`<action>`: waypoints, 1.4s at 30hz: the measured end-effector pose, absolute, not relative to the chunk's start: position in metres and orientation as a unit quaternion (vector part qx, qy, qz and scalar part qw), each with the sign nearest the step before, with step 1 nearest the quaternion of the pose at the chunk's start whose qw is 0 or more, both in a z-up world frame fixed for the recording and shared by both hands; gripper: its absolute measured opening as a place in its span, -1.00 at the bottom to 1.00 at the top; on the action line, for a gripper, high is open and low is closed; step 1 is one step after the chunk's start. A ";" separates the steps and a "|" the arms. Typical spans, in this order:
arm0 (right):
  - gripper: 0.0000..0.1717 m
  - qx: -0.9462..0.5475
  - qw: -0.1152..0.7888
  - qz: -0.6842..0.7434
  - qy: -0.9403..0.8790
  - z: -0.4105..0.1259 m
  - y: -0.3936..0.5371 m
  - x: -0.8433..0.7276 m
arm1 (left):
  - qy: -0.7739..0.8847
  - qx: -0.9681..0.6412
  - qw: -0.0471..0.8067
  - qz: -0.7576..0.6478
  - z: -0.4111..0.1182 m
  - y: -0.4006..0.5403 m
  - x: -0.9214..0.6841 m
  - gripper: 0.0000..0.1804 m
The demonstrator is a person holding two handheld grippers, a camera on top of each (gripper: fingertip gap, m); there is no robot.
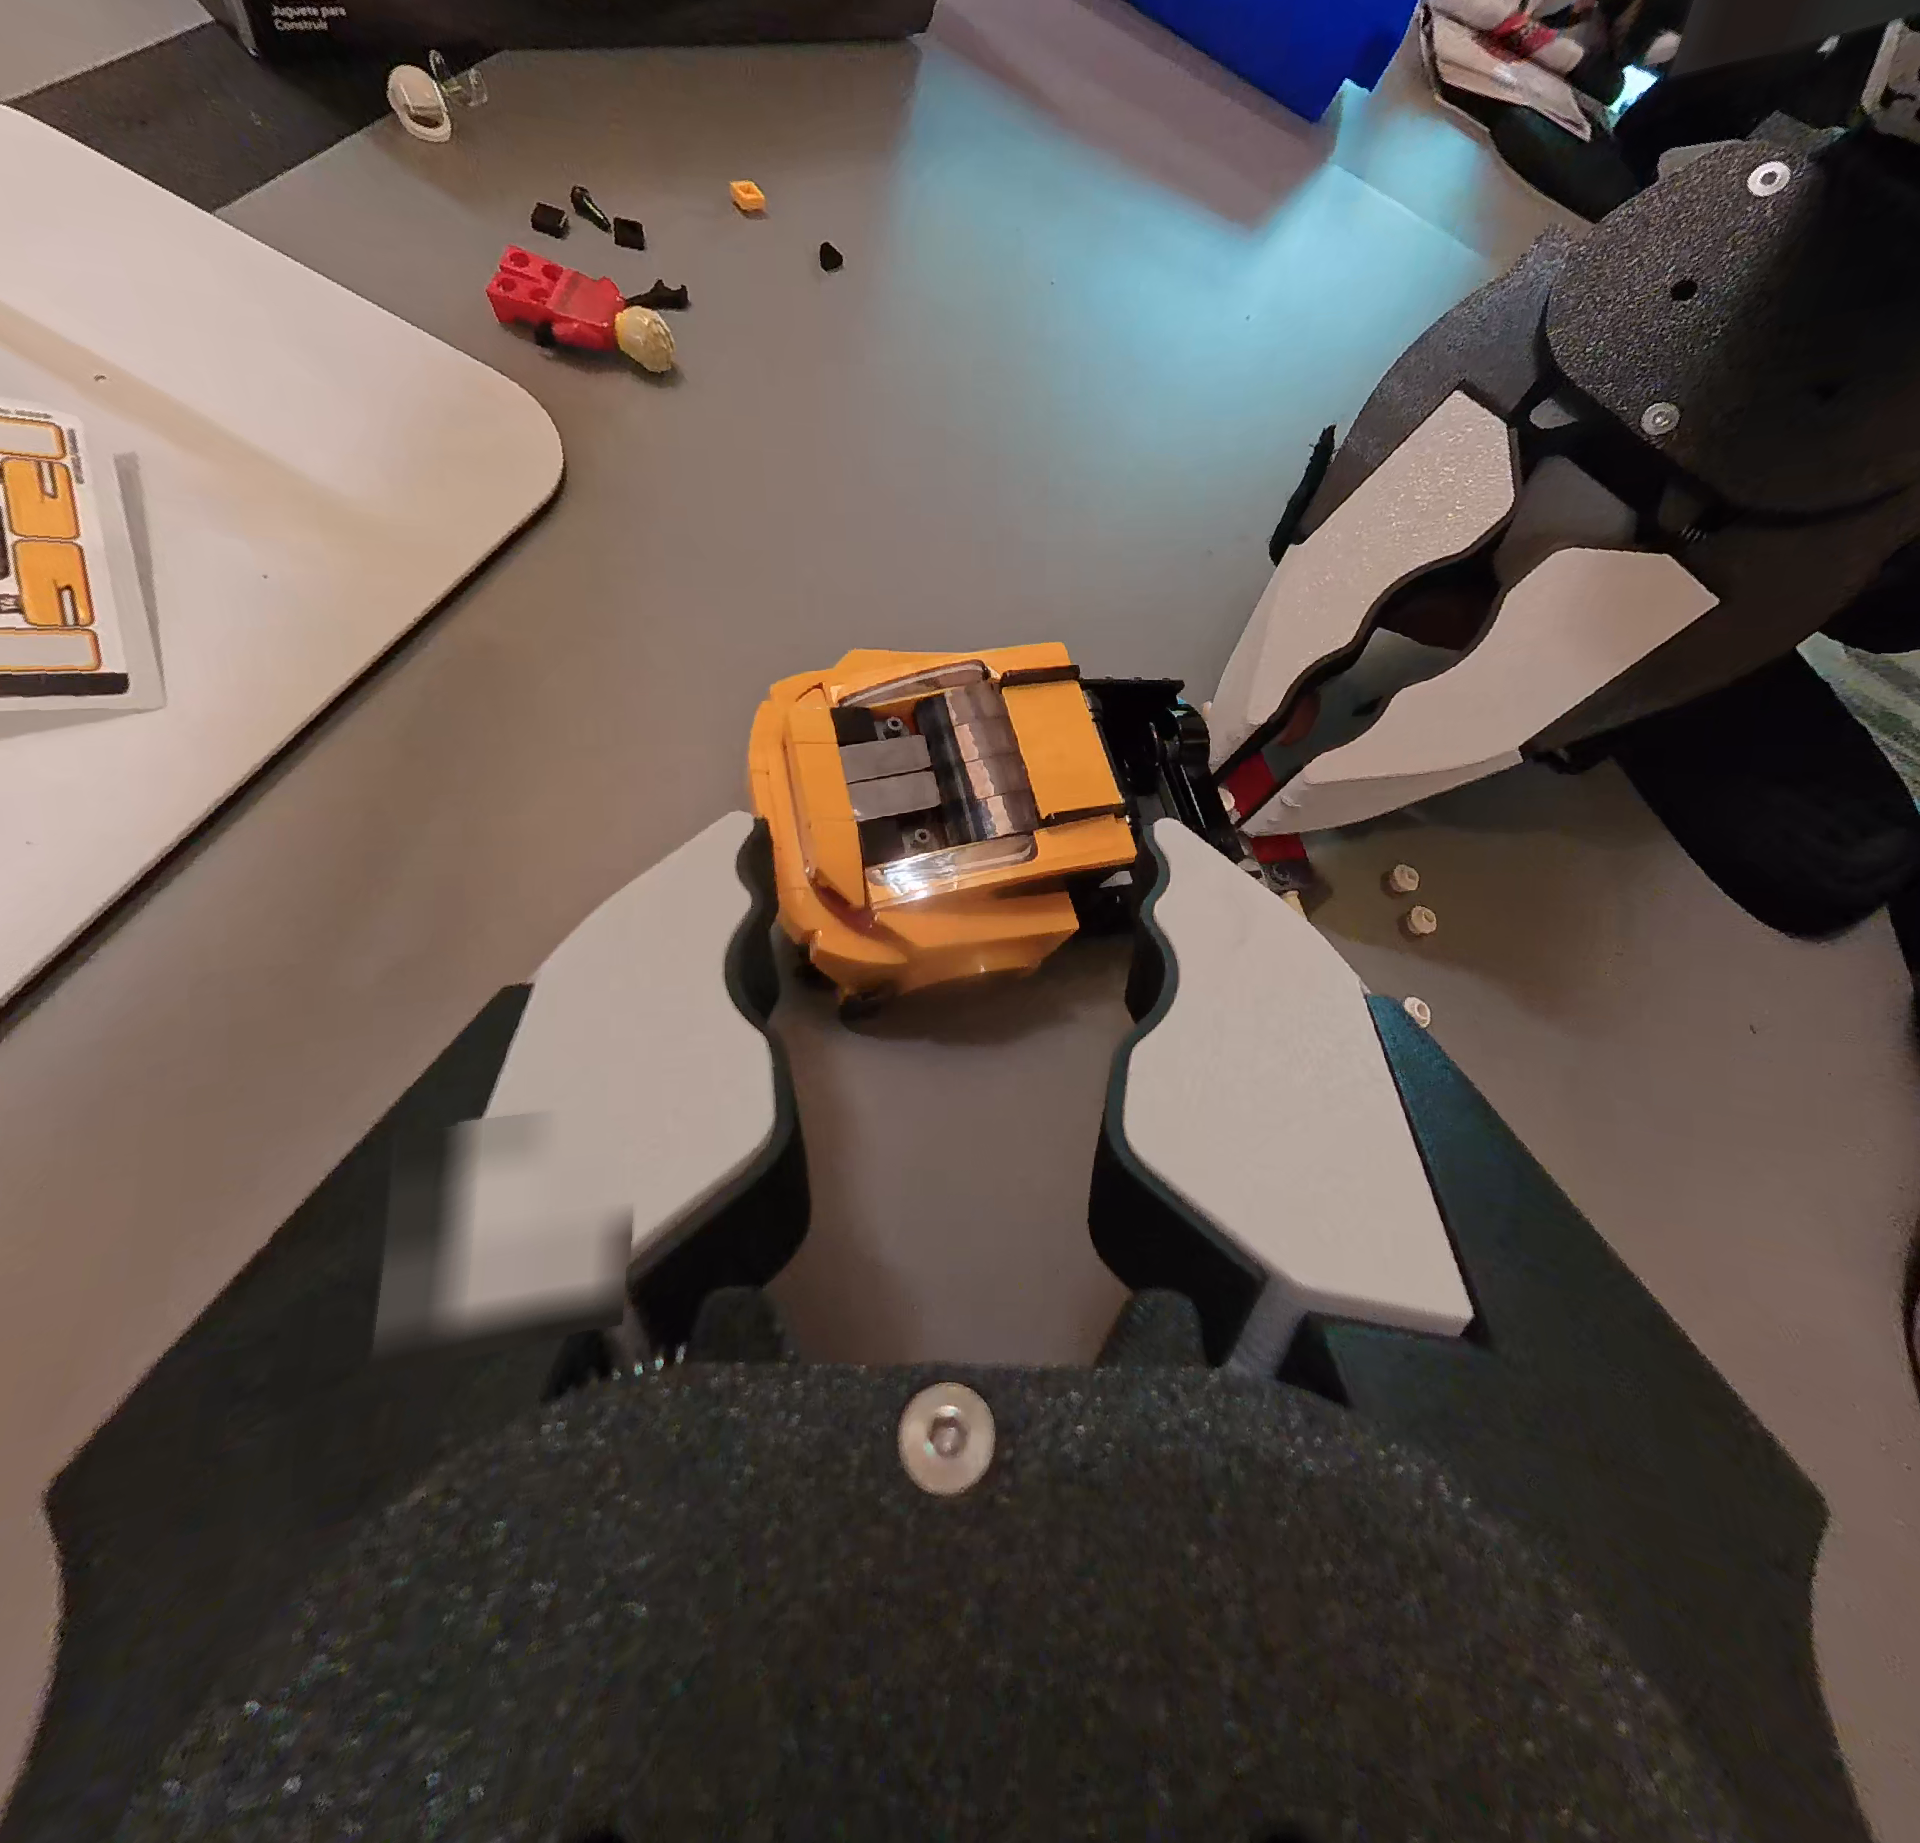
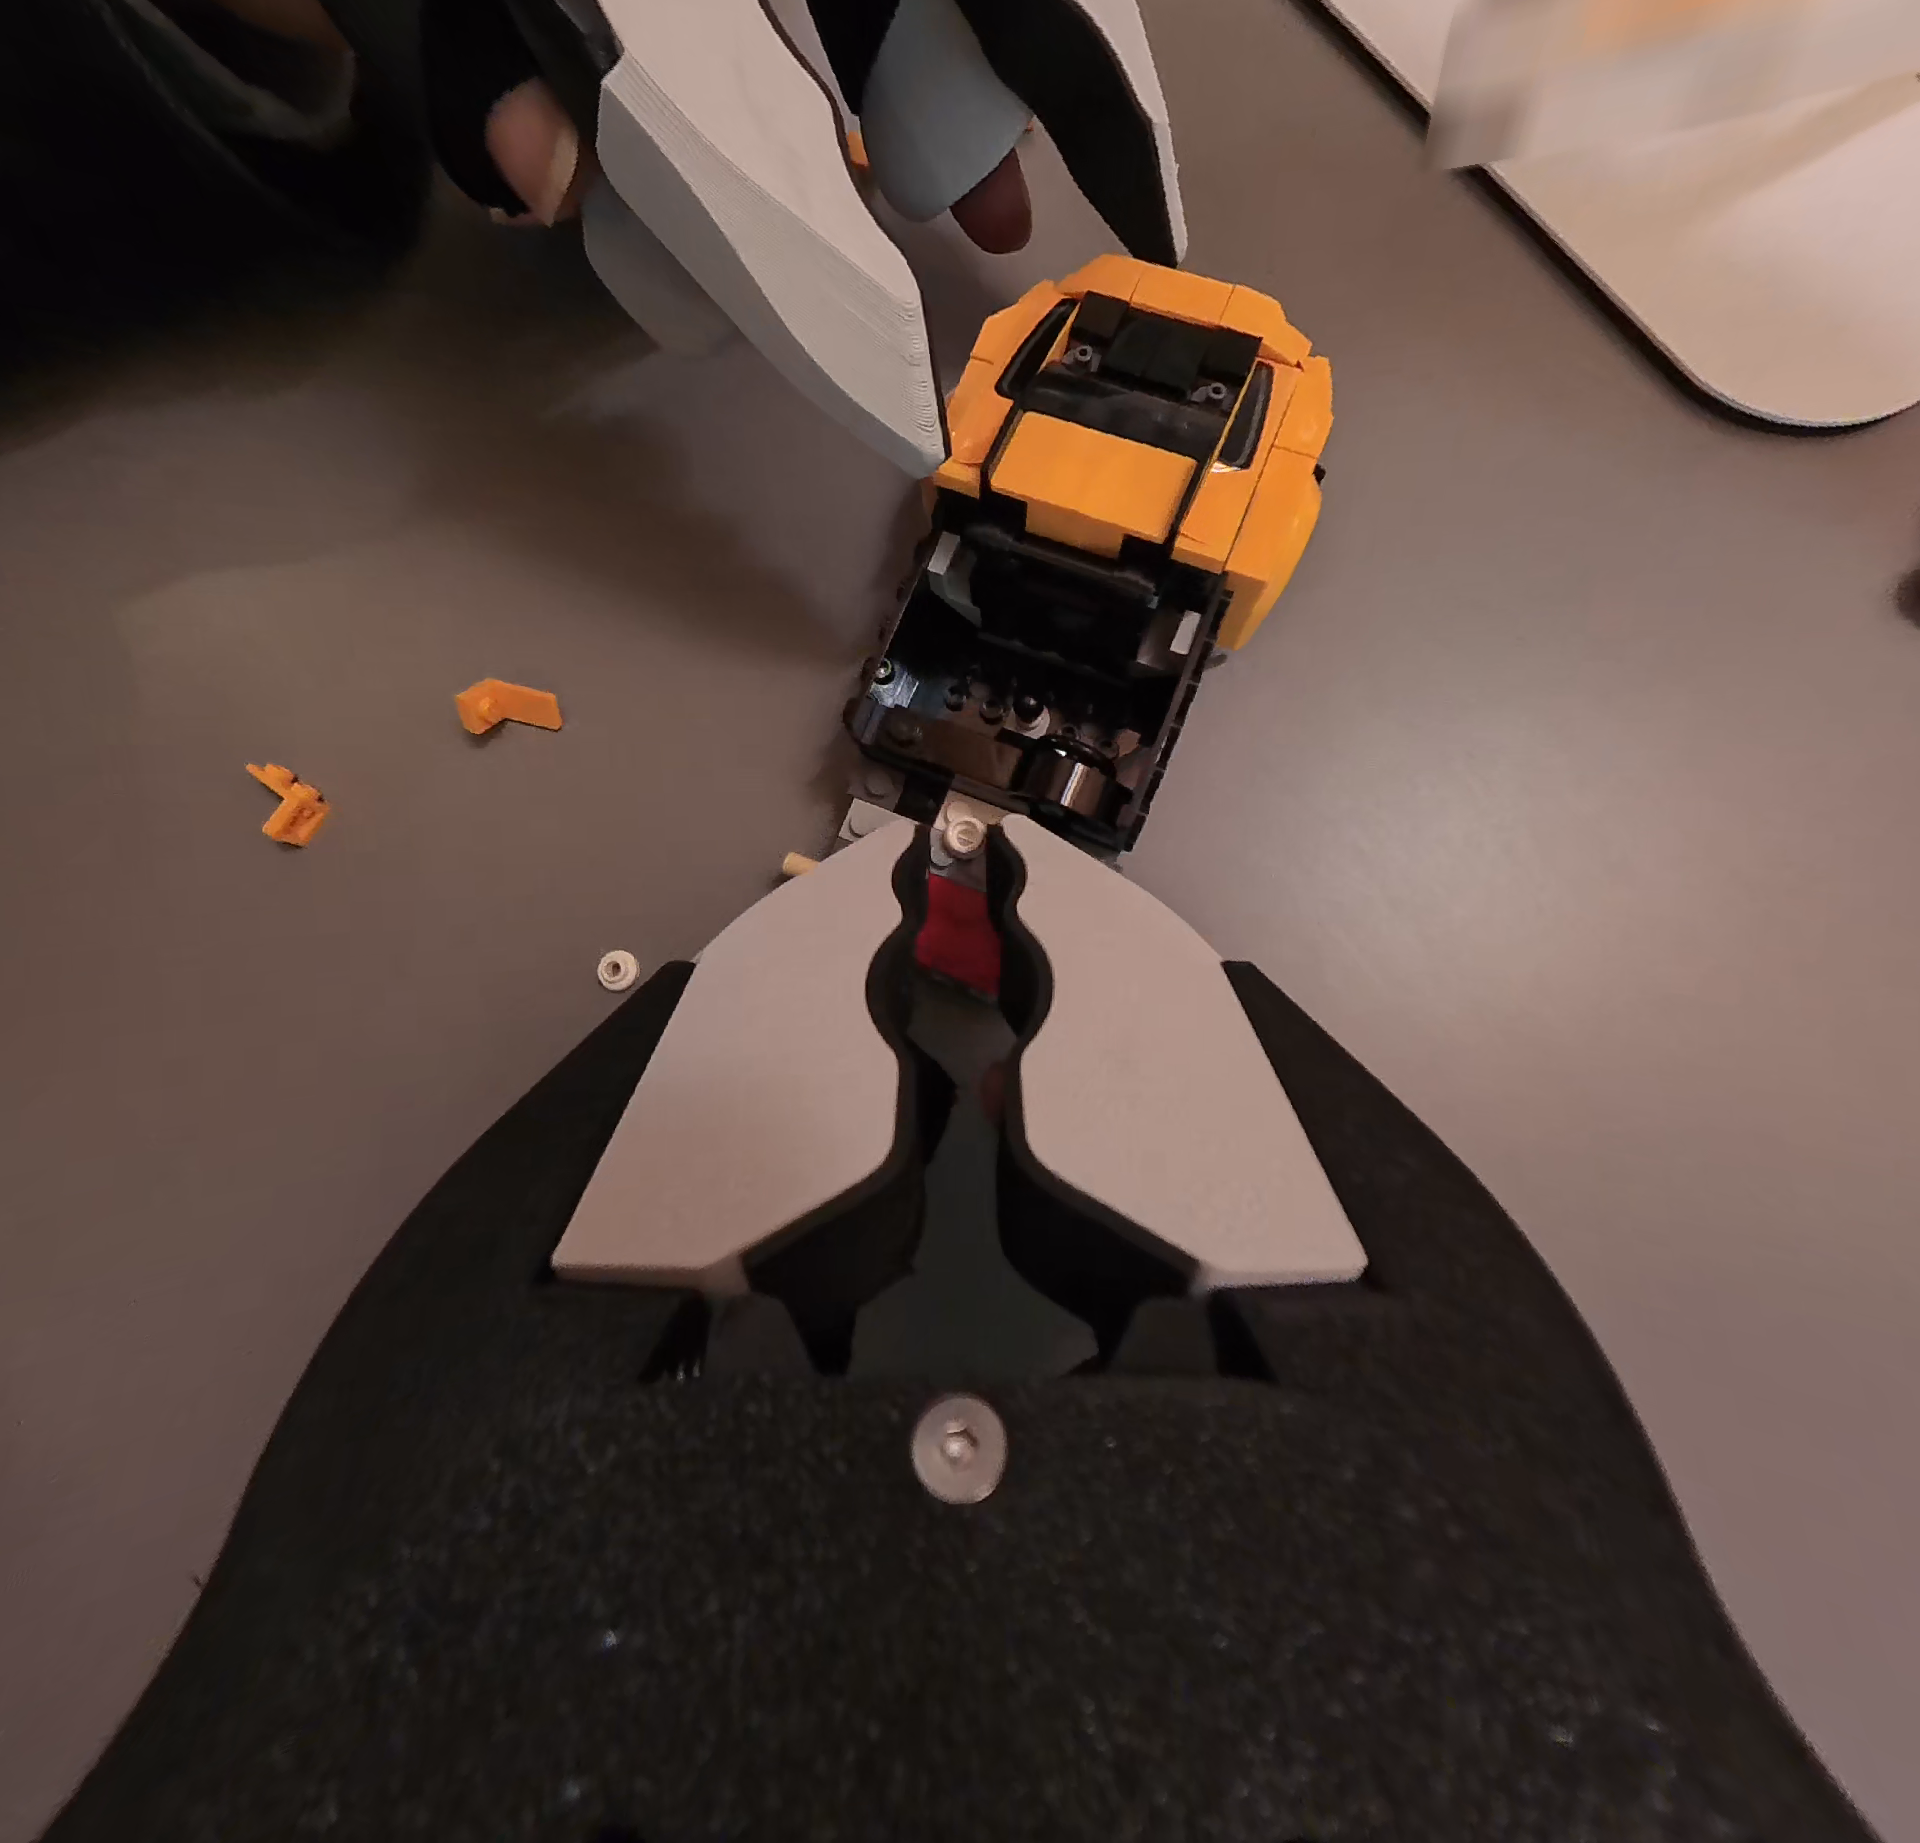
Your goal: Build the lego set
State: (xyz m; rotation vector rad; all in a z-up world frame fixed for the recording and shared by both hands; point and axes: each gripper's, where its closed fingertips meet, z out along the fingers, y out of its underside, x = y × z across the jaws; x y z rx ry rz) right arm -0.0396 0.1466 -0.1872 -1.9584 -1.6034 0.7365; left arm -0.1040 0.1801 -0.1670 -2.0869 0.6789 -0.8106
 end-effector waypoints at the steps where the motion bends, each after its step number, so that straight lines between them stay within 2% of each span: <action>1: -0.89 -0.719 0.250 0.270 -0.589 -0.187 0.147 -0.040 | 0.267 -0.822 0.390 -0.318 -0.167 0.180 -0.104 -0.28; 11: -0.92 -0.723 0.253 0.286 -0.576 -0.187 0.145 -0.037 | 0.268 -0.823 0.391 -0.314 -0.167 0.173 -0.105 -0.30; 15: -0.92 -0.717 0.283 0.311 -0.555 -0.175 0.144 -0.031 | 0.268 -0.828 0.398 -0.290 -0.167 0.168 -0.111 -0.31; 18: -0.93 -0.697 0.343 0.332 -0.535 -0.156 0.149 -0.026 | 0.266 -0.818 0.427 -0.277 -0.151 0.162 -0.114 -0.41; 21: -0.93 -0.658 0.423 0.337 -0.524 -0.131 0.152 -0.025 | 0.250 -0.791 0.436 -0.351 -0.126 0.146 -0.092 -0.59; 27: -0.93 -0.564 0.530 0.318 -0.548 -0.103 0.137 -0.029 | 0.162 -0.748 0.418 -0.489 -0.101 0.130 -0.043 -0.63; 31: -0.93 -0.529 0.544 0.316 -0.569 -0.101 0.126 -0.030 | 0.102 -0.727 0.386 -0.558 -0.099 0.123 -0.027 -0.68; 42: -0.93 -0.492 0.556 0.299 -0.600 -0.106 0.116 -0.025 | 0.098 -0.720 0.368 -0.580 -0.107 0.118 -0.019 -0.85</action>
